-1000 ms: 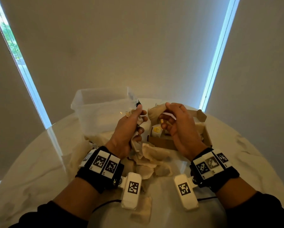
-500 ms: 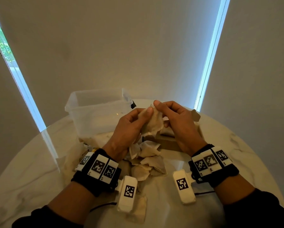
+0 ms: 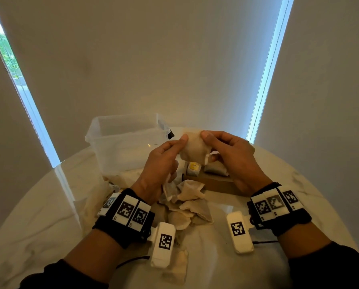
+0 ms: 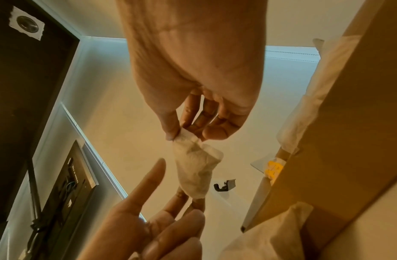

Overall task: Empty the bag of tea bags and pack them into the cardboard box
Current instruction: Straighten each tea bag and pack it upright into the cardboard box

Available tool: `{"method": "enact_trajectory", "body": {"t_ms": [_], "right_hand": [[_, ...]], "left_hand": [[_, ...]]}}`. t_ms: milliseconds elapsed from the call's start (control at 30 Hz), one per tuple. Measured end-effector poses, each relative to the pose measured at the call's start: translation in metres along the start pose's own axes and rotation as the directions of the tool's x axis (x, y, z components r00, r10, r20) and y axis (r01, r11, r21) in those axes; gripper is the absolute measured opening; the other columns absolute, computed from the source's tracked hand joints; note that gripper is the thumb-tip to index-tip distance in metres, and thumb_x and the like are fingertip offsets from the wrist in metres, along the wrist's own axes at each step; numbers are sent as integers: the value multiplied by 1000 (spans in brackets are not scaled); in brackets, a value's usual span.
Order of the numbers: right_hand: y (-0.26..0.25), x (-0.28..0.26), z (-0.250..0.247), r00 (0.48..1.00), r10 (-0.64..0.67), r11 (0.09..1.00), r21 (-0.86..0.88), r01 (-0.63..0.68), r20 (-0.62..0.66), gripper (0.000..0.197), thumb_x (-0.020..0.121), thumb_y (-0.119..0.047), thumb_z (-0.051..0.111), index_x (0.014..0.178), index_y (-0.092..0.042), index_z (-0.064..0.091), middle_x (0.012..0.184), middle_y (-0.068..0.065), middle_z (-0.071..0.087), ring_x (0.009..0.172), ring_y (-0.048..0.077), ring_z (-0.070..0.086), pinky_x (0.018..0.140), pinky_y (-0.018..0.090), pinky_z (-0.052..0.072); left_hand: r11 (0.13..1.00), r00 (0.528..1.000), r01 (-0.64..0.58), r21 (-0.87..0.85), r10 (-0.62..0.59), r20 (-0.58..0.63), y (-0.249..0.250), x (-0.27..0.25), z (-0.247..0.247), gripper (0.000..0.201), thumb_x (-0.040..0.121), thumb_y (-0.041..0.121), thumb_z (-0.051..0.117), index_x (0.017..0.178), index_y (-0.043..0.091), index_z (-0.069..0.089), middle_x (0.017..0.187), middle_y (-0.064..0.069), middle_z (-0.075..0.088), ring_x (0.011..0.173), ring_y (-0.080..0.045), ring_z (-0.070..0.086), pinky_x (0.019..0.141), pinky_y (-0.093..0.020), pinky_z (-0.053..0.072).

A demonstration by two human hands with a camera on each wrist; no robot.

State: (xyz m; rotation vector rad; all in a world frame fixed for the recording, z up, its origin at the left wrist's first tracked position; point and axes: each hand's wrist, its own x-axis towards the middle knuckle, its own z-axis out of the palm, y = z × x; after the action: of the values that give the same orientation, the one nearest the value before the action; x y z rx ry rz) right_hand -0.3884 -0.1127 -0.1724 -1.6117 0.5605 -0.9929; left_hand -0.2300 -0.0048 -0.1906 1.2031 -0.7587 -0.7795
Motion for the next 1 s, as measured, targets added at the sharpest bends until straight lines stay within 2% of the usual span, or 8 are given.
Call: {"method": "enact_trajectory", "body": {"t_ms": [67,233,400,600,700,767,933,1000], "right_hand": [[-1,0,-1,1000,-30,998,-49,30,-4,19,98,-40,70,110,-28,80,89,-14,78,73,-2,69,68,17,58],[0,-2,-3,997,7,991,-132,3,78,18,96,-45,72,107,-32,78,97,-13,80,88,4,75,70,17,59],[-2,4,-14,998,-55,980,-191,50,-16,26,94,-48,75,109,-28,82,99,-10,81,93,15,76,81,30,64],[-10,3,-23,995,-97,954,-287,92,-3,22,93,-44,78,105,-25,84,86,-15,80,76,-5,71,63,9,51],[-14,7,-24,994,-108,925,-364,110,27,23,90,-47,81,102,-28,86,88,-16,81,86,-3,74,74,16,55],[-14,9,-24,994,-102,913,-395,103,23,22,89,-47,83,100,-28,86,89,-15,81,88,-1,75,81,21,55],[-16,8,-29,994,-97,907,-409,105,41,21,91,-41,82,101,-23,86,86,-11,81,83,-1,74,73,15,52],[-16,8,-29,994,-97,902,-418,111,55,22,91,-43,82,101,-23,85,85,-12,80,82,0,74,70,14,53]], "left_hand": [[999,999,-18,48,16,34,0,-1,2,37,97,54,71,117,23,76,87,-2,70,49,-10,35,41,-24,31],[999,999,-40,25,41,-35,-1,0,0,31,99,46,72,117,22,76,68,9,62,44,-8,36,40,-23,31],[997,996,-59,51,63,-71,-2,1,-1,28,98,42,75,120,25,77,80,5,71,42,-7,35,38,-22,30],[994,999,-31,107,33,-18,-2,2,-1,38,94,55,74,122,29,74,84,-12,69,45,-10,35,40,-24,33],[991,1000,-23,133,24,-9,-3,-1,2,42,93,51,76,126,26,72,75,12,73,43,-8,36,39,-23,33],[990,1000,-21,140,24,-15,-3,-1,2,42,94,50,76,127,25,72,70,15,70,43,-8,36,40,-23,33],[985,1000,-4,170,1,19,0,-6,3,38,94,52,74,124,29,74,108,8,82,45,-10,35,41,-23,33],[982,999,8,187,-17,46,2,-8,4,37,94,50,74,124,28,74,104,8,82,45,-10,35,41,-22,33]]}}
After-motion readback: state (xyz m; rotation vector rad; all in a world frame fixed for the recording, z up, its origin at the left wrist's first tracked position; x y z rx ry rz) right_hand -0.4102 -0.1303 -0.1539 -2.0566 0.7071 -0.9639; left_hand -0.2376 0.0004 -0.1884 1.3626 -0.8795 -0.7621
